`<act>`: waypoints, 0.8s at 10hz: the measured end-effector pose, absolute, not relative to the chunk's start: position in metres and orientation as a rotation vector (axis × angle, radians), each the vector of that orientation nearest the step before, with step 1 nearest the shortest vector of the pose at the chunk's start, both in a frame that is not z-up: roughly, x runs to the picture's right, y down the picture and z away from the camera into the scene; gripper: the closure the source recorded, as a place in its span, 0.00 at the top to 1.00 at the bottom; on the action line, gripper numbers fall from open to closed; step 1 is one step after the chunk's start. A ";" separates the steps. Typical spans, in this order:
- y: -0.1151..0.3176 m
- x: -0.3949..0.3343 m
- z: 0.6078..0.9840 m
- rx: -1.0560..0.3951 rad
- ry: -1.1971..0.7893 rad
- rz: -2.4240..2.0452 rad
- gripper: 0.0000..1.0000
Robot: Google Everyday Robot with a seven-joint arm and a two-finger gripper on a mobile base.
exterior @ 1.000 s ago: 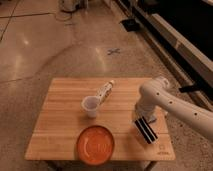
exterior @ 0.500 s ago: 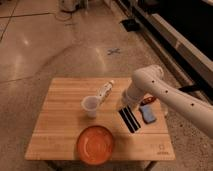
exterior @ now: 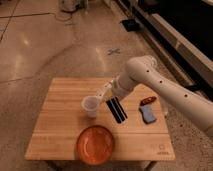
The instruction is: Place the eraser in the ceramic cup
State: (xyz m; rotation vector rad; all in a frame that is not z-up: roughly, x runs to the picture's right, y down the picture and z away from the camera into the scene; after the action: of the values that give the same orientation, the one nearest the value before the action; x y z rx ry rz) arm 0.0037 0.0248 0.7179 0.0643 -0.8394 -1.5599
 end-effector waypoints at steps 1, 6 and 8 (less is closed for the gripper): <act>0.016 -0.008 0.718 0.095 -0.855 -1.553 0.00; -0.028 -0.059 0.715 0.229 -0.892 -1.548 0.00; -0.038 -0.077 0.716 0.262 -0.904 -1.554 0.00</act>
State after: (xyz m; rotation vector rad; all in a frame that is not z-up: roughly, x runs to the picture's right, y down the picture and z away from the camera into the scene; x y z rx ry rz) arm -0.0771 -0.0384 0.7156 0.2623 -0.9040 -1.5544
